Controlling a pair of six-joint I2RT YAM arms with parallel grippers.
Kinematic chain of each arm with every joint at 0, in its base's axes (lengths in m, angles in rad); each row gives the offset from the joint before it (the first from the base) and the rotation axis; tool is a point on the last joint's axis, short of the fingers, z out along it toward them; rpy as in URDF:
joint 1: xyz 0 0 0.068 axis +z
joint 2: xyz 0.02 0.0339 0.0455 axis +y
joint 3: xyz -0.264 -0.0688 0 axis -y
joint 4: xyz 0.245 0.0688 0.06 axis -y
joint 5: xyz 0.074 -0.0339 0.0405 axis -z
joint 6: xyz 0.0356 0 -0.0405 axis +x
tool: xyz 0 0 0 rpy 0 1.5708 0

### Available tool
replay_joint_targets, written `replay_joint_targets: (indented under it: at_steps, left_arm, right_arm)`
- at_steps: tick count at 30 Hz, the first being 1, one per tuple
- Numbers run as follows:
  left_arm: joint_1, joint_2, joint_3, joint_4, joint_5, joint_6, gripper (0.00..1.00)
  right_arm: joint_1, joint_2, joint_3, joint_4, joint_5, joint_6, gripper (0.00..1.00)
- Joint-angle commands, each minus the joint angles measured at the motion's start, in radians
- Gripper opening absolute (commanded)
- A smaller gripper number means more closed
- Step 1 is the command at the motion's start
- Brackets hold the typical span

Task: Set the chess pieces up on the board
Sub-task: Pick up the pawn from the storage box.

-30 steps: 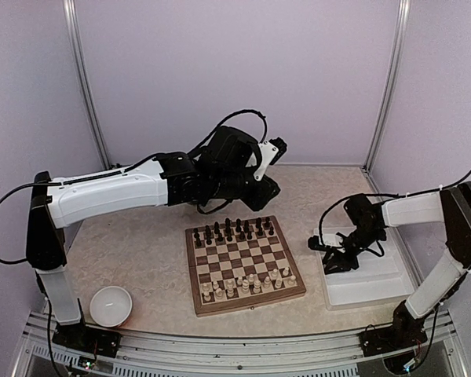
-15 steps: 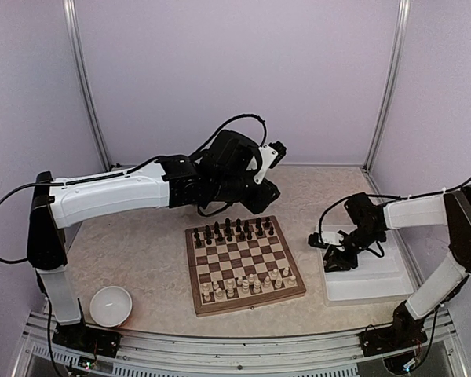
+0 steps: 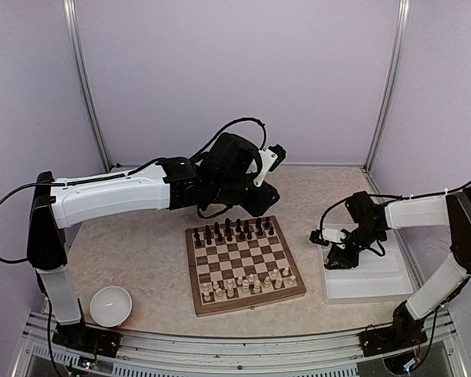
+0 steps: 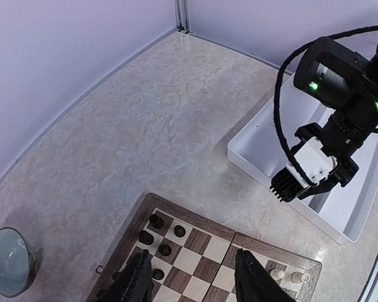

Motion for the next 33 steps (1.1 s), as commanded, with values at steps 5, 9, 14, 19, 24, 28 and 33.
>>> replay_joint_targets:
  at_steps: [5,9,14,19,24,28,33]
  left_arm:
    - [0.006,-0.013,-0.011,0.009,0.000,-0.014,0.45]
    - [0.006,-0.016,-0.013,0.008,0.003,-0.019,0.45]
    - [0.006,-0.020,-0.016,0.008,0.005,-0.022,0.46]
    - [0.005,-0.020,-0.015,0.010,0.010,-0.021,0.45]
    - [0.004,-0.021,-0.020,0.008,0.015,-0.026,0.46]
    - [0.004,-0.029,-0.031,0.008,0.012,-0.028,0.45]
    - [0.003,-0.029,-0.039,0.007,0.011,-0.039,0.45]
  right_arm:
    - [0.003,0.031,0.045,-0.015,0.013,0.071,0.27]
    - [0.003,0.041,0.049,-0.012,0.043,0.095,0.21]
    - [0.001,0.018,0.036,-0.003,0.116,0.122,0.18]
    - [0.001,0.018,0.050,-0.037,0.043,0.130,0.25]
    - [0.003,0.058,0.066,-0.045,-0.032,0.156,0.32]
    - [0.004,0.086,0.088,-0.027,-0.047,0.200,0.32]
    - [0.004,0.115,0.113,-0.005,-0.002,0.254,0.29]
